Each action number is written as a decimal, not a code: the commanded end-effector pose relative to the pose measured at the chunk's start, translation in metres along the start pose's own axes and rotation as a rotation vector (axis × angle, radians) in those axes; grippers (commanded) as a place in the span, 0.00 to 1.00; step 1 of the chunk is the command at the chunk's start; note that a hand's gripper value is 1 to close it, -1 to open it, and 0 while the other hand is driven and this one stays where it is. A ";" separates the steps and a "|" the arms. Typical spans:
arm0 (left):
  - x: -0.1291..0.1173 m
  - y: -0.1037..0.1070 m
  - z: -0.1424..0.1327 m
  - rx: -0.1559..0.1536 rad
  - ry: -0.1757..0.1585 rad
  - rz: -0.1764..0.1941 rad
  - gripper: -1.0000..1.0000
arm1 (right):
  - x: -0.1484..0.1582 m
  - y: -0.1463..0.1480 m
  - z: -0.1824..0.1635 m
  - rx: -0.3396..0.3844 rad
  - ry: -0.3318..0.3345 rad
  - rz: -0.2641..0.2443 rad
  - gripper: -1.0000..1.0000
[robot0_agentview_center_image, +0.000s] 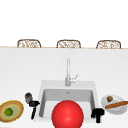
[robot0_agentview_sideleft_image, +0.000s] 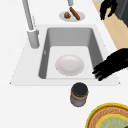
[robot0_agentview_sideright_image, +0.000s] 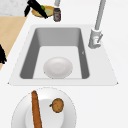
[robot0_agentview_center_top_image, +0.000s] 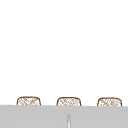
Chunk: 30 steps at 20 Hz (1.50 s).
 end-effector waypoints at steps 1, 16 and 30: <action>-0.005 -0.007 -0.013 0.061 0.073 -0.089 0.00 | 0.000 0.000 0.000 0.000 0.000 0.000 0.50; -0.038 -0.043 -0.041 0.055 0.062 -0.154 0.00 | 0.000 0.000 0.000 0.000 0.000 0.000 0.50; -0.034 -0.051 -0.053 0.016 0.025 -0.137 0.00 | 0.000 0.000 0.000 0.000 0.000 0.000 0.50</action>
